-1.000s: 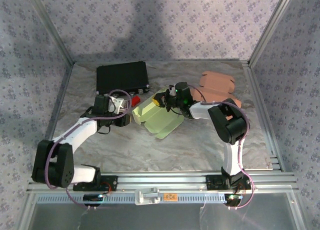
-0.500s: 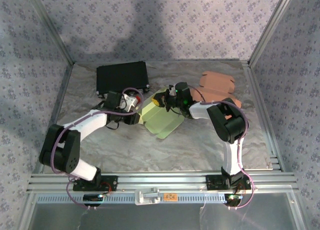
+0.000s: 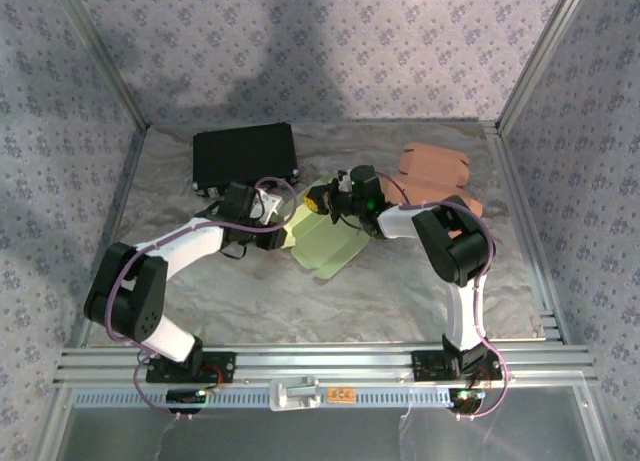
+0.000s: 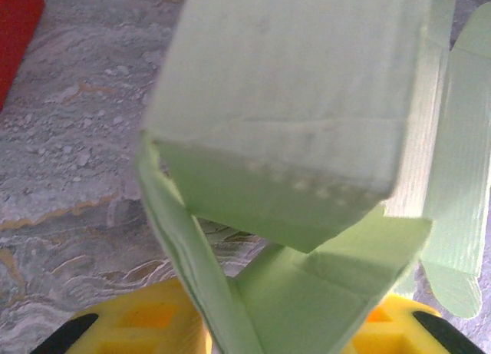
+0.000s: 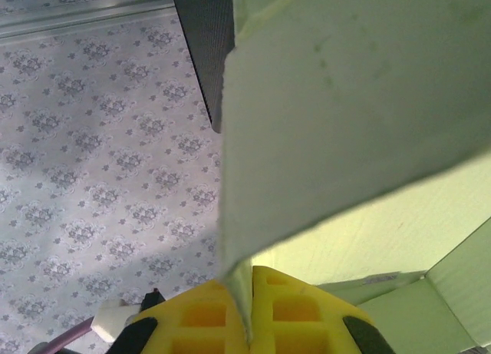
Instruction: Fold the paper box
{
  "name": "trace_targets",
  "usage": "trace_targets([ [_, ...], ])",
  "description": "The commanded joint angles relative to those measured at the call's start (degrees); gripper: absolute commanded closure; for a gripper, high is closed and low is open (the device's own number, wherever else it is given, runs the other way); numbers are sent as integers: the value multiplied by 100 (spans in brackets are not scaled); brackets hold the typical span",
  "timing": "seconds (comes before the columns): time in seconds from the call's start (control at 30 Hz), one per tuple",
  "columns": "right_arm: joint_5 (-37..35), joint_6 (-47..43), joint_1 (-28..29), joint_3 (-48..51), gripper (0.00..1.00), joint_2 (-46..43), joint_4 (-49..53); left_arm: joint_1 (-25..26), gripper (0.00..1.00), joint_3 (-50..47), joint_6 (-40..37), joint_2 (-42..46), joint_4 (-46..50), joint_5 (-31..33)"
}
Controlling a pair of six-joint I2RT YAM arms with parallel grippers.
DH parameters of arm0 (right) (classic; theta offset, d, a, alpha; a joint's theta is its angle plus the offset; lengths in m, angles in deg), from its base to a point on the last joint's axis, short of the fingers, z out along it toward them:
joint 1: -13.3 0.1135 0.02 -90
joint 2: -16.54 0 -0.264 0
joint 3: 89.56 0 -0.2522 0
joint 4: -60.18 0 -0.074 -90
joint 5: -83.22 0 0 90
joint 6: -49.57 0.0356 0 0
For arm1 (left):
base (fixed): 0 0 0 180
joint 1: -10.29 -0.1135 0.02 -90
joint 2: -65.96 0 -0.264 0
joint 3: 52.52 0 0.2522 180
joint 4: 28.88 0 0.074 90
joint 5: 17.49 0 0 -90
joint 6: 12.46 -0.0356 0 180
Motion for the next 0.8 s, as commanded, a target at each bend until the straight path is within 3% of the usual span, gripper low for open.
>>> trace_targets([
  [0.0,23,144,40,-18,100,112,26,103,68,172,114,-58,-212,172],
  [0.77,-548,521,285,598,100,69,-897,608,68,475,1484,-465,-169,1939],
])
